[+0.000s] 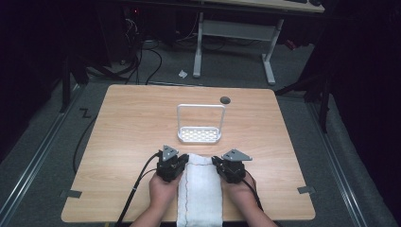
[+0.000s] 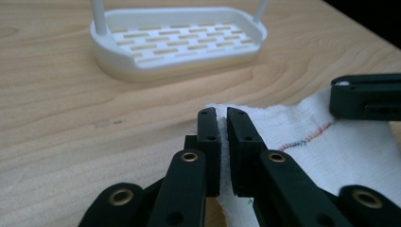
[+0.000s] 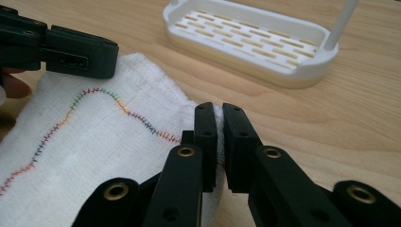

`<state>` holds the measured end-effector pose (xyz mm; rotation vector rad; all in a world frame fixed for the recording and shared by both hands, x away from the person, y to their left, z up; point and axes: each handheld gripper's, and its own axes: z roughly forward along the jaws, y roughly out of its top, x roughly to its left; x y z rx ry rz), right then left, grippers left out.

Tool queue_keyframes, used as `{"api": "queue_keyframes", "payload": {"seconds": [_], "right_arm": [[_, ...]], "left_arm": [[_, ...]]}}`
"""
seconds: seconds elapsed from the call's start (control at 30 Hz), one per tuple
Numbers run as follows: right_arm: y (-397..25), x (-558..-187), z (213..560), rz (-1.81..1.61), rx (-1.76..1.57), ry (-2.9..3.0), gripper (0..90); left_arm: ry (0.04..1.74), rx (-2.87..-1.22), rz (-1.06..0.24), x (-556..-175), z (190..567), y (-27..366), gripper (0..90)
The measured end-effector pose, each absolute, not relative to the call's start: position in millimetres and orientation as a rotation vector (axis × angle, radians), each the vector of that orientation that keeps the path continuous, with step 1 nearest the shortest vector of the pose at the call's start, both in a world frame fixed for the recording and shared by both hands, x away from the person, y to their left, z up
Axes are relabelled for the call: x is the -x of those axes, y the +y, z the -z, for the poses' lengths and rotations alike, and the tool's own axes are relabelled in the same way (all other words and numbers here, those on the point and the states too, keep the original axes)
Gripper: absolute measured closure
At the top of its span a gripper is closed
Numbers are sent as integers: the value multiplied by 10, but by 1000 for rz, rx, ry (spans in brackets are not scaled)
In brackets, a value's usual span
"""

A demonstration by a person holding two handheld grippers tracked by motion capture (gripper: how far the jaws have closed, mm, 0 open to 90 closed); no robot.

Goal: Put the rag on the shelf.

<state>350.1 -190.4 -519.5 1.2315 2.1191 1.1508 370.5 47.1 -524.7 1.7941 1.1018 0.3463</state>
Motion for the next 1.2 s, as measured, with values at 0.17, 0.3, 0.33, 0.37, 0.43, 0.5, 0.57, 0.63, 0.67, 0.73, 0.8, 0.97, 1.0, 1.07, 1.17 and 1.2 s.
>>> {"api": "queue_keyframes", "payload": {"seconds": [0.17, 0.3, 0.33, 0.37, 0.43, 0.5, 0.57, 0.63, 0.67, 0.73, 0.8, 0.97, 1.0, 1.07, 1.17, 1.2], "right_arm": [[-1858, -3538, 5063, -1189, -1199, 2080, 855], [-1809, -3553, 4939, -1202, -1154, 2038, 855], [-1799, -3553, 4903, -1208, -1145, 2025, 855], [-1795, -3555, 4865, -1216, -1138, 2015, 854], [-1790, -3564, 4787, -1230, -1129, 2001, 855], [-1796, -3574, 4720, -1246, -1121, 1984, 855], [-1799, -3578, 4657, -1256, -1112, 1972, 854], [-1799, -3576, 4583, -1270, -1099, 1956, 854], [-1799, -3575, 4544, -1275, -1092, 1949, 855], [-1797, -3566, 4466, -1286, -1075, 1936, 855], [-1802, -3561, 4389, -1305, -1063, 1920, 855], [-1811, -3556, 4202, -1332, -1039, 1883, 855], [-1812, -3554, 4165, -1337, -1033, 1877, 855], [-1810, -3546, 4062, -1356, -1017, 1858, 855], [-1806, -3539, 3998, -1364, -1006, 1844, 855], [-1806, -3537, 3968, -1367, -999, 1839, 855]], "left_arm": [[1082, -1764, -393, -3714, 5057, 538, 844], [1084, -1730, -409, -3735, 4948, 588, 845], [1081, -1720, -413, -3736, 4921, 593, 845], [1075, -1717, -416, -3738, 4893, 597, 845], [1067, -1710, -426, -3739, 4831, 599, 845], [1057, -1702, -440, -3740, 4760, 603, 845], [1051, -1686, -452, -3740, 4685, 614, 845], [1041, -1676, -458, -3743, 4610, 618, 845], [1034, -1672, -468, -3740, 4565, 617, 845], [1023, -1668, -480, -3739, 4505, 617, 845], [1013, -1658, -487, -3739, 4434, 620, 844], [981, -1631, -514, -3724, 4236, 622, 844], [975, -1625, -522, -3720, 4199, 621, 845], [967, -1615, -531, -3721, 4131, 626, 845], [958, -1598, -541, -3726, 4035, 636, 844], [955, -1595, -543, -3725, 4004, 638, 845]]}}
